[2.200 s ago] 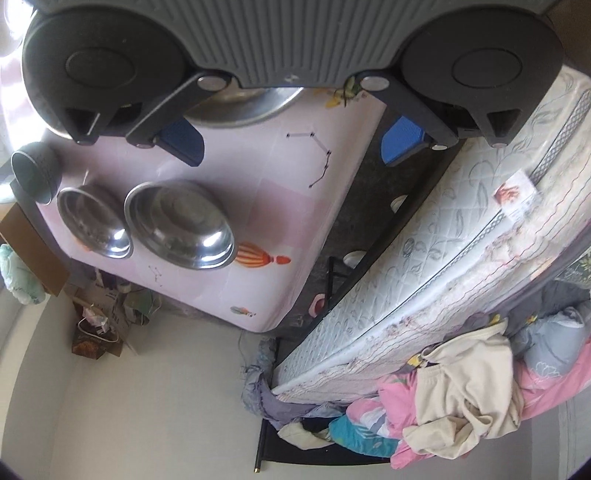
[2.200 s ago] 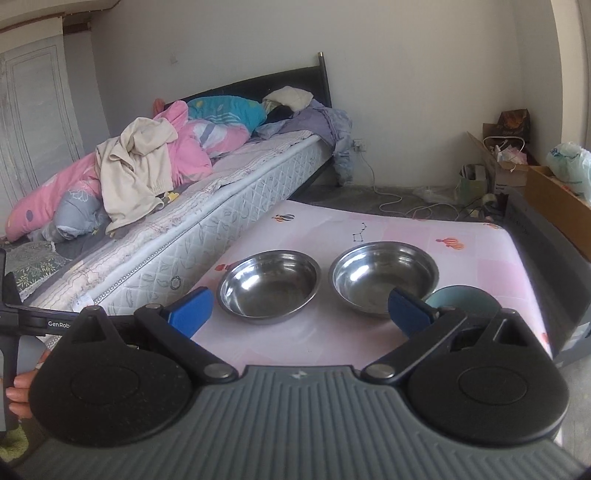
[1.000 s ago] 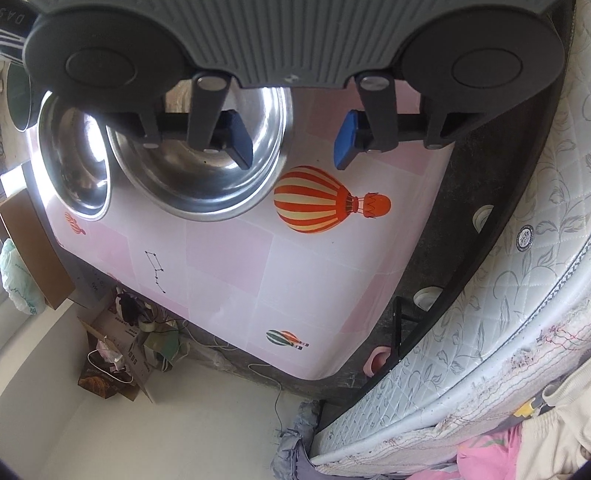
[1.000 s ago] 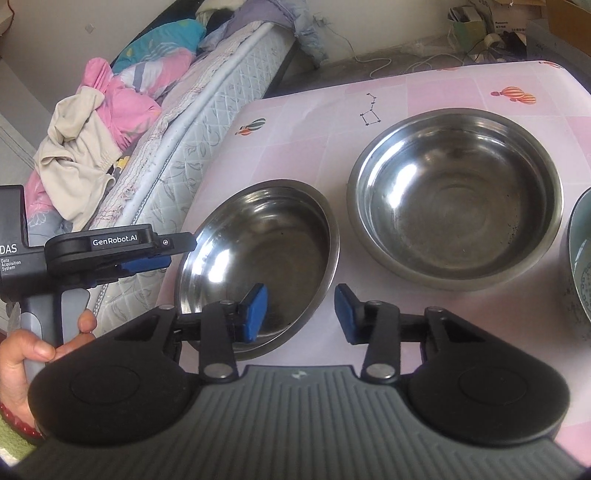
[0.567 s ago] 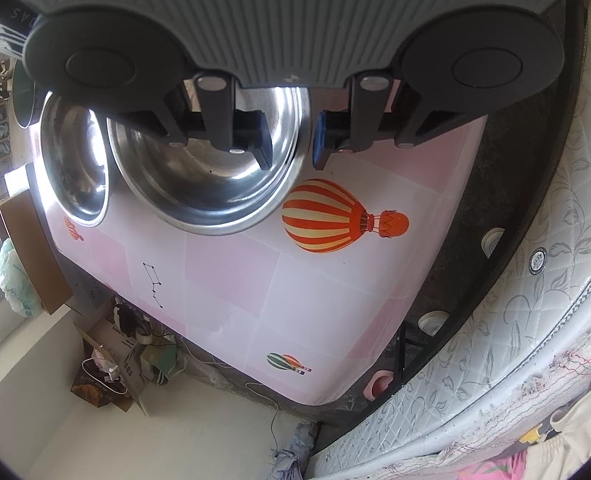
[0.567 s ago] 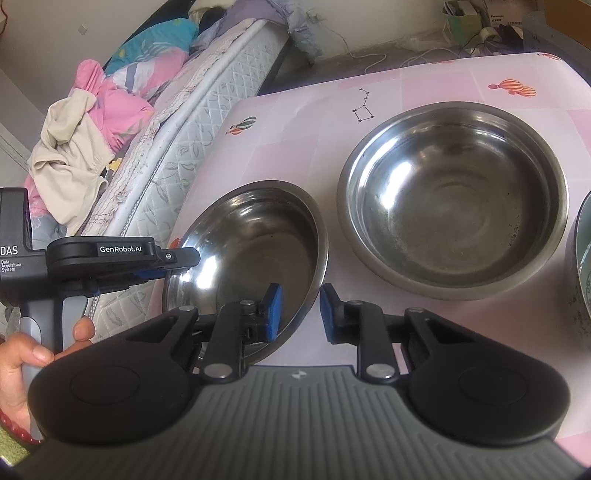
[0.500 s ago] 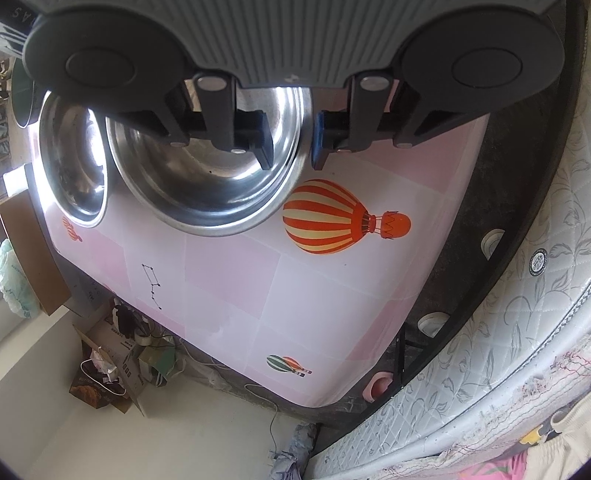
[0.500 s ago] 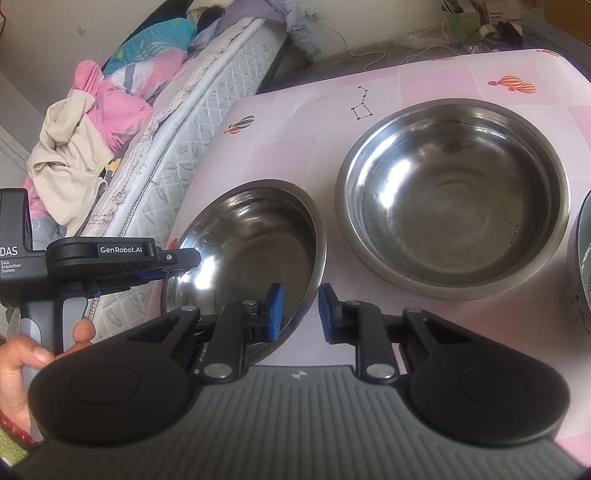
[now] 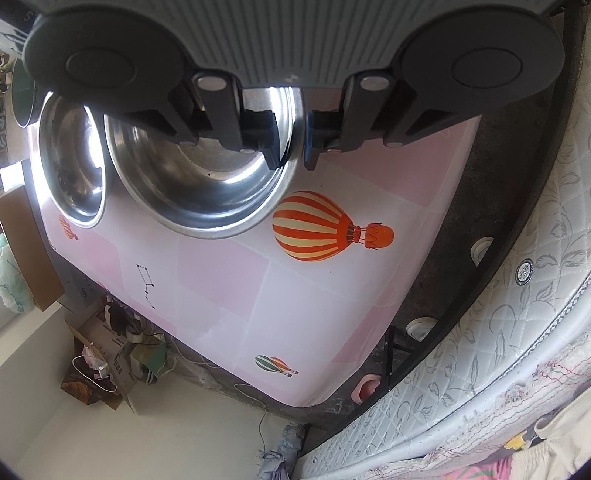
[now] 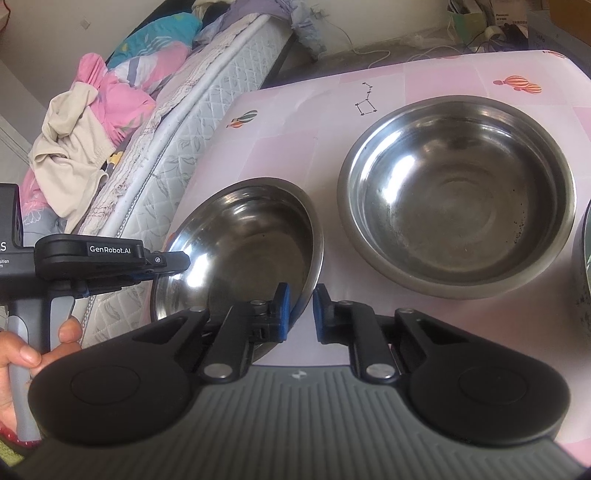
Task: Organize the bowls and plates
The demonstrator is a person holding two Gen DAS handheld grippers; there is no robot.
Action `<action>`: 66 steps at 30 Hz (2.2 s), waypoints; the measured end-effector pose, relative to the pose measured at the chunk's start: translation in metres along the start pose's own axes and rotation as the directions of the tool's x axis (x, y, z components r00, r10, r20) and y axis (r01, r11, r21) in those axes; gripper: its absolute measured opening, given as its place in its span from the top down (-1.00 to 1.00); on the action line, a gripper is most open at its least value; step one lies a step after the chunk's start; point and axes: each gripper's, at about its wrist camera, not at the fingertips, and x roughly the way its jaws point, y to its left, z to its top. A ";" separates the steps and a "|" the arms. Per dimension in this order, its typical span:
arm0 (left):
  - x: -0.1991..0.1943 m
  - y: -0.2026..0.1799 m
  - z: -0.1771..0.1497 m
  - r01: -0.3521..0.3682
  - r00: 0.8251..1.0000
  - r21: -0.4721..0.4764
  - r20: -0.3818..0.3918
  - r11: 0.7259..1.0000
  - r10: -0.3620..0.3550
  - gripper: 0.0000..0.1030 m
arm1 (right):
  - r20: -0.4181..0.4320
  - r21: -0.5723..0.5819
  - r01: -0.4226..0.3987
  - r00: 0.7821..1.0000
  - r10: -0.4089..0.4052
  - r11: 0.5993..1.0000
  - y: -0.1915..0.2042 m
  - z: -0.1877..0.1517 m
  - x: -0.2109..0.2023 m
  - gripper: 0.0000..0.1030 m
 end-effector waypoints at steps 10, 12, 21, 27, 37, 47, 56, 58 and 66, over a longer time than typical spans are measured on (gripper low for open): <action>-0.015 0.000 -0.006 -0.009 1.000 0.003 0.020 1.000 0.009 0.73 | 0.005 -0.022 -0.010 1.000 0.010 1.000 0.007 -0.003 -0.011 0.75; -0.020 0.000 -0.008 -0.011 1.000 -0.002 0.024 1.000 0.011 0.73 | 0.006 -0.024 -0.014 1.000 0.015 1.000 0.007 -0.004 -0.014 0.75; -0.042 -0.006 -0.014 -0.006 0.999 0.011 0.050 1.000 0.005 0.73 | 0.023 -0.036 -0.017 1.000 0.018 0.999 0.012 -0.005 -0.033 0.75; -0.065 -0.018 -0.015 0.001 0.997 0.030 0.081 1.000 -0.004 0.72 | 0.050 -0.045 -0.023 0.998 0.025 0.999 0.015 -0.003 -0.053 0.75; -0.082 -0.057 -0.011 0.026 0.994 0.071 0.105 0.997 -0.034 0.72 | 0.094 -0.033 -0.017 0.995 0.020 0.999 0.001 0.009 -0.088 0.73; -0.045 -0.120 -0.004 0.084 0.995 0.116 0.046 0.990 -0.089 0.72 | 0.128 -0.006 0.049 0.991 -0.047 0.999 -0.052 0.039 -0.115 0.70; 0.003 -0.169 -0.005 0.111 0.994 0.143 -0.017 0.983 -0.110 0.72 | 0.111 0.051 0.129 0.985 -0.134 0.990 -0.118 0.058 -0.113 0.70; 0.011 -0.177 -0.005 0.109 0.994 0.153 -0.017 0.982 -0.108 0.72 | 0.109 0.051 0.150 0.982 -0.154 0.987 -0.128 0.061 -0.110 0.70; 0.028 -0.194 -0.007 0.085 0.996 0.200 0.001 0.976 -0.087 0.44 | 0.112 0.041 0.177 0.977 -0.181 0.983 -0.148 0.073 -0.089 0.70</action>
